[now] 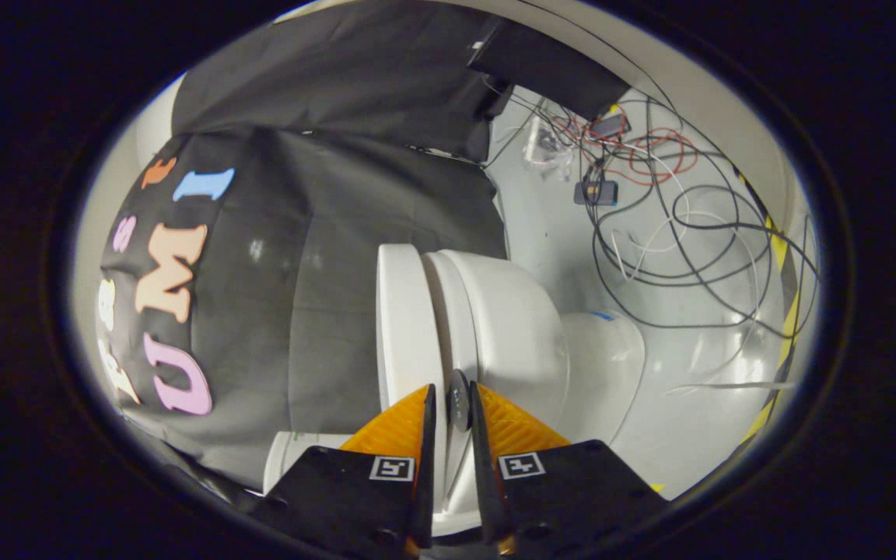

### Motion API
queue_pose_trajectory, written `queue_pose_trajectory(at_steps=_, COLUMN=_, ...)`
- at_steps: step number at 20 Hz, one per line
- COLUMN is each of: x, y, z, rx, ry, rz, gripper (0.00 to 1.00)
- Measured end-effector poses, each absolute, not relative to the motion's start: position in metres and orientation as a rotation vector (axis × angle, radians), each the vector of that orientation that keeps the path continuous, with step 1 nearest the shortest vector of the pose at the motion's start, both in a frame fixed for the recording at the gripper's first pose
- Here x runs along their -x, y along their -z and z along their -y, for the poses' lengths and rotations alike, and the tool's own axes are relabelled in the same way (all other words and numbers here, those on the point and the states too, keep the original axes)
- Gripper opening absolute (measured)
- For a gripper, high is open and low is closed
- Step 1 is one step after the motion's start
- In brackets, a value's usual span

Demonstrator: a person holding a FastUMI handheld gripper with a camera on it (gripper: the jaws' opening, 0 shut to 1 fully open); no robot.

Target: Open the toilet lid.

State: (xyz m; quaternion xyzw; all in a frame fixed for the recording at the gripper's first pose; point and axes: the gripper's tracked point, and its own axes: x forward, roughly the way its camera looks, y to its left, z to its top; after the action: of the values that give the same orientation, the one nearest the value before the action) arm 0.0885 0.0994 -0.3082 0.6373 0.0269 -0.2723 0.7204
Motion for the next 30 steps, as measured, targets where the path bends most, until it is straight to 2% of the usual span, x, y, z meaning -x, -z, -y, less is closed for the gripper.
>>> queue_pose_trajectory(at_steps=1, x=-0.090, y=0.306, z=-0.099, rx=-1.374, ry=0.596, rz=-0.070, gripper=0.25)
queue_pose_trajectory(at_steps=2, x=-0.119, y=0.340, z=-0.117, rx=-1.356, ry=0.672, rz=-0.136, gripper=0.19)
queue_pose_trajectory(at_steps=3, x=-0.088, y=0.315, z=-0.099, rx=-1.354, ry=0.662, rz=-0.124, gripper=0.13)
queue_pose_trajectory(at_steps=5, x=-0.088, y=0.315, z=-0.095, rx=-1.324, ry=0.680, rz=-0.129, gripper=0.01)
queue_pose_trajectory(at_steps=9, x=-0.091, y=0.298, z=-0.097, rx=-1.199, ry=0.713, rz=-0.141, gripper=0.01)
queue_pose_trajectory(at_steps=15, x=-0.100, y=0.227, z=-0.107, rx=-0.926, ry=0.654, rz=-0.115, gripper=0.01)
queue_pose_trajectory(at_steps=19, x=-0.121, y=0.158, z=-0.131, rx=-0.784, ry=0.533, rz=-0.008, gripper=0.01)
queue_pose_trajectory(at_steps=30, x=-0.154, y=0.082, z=-0.194, rx=-0.342, ry=0.384, rz=-0.098, gripper=0.06)
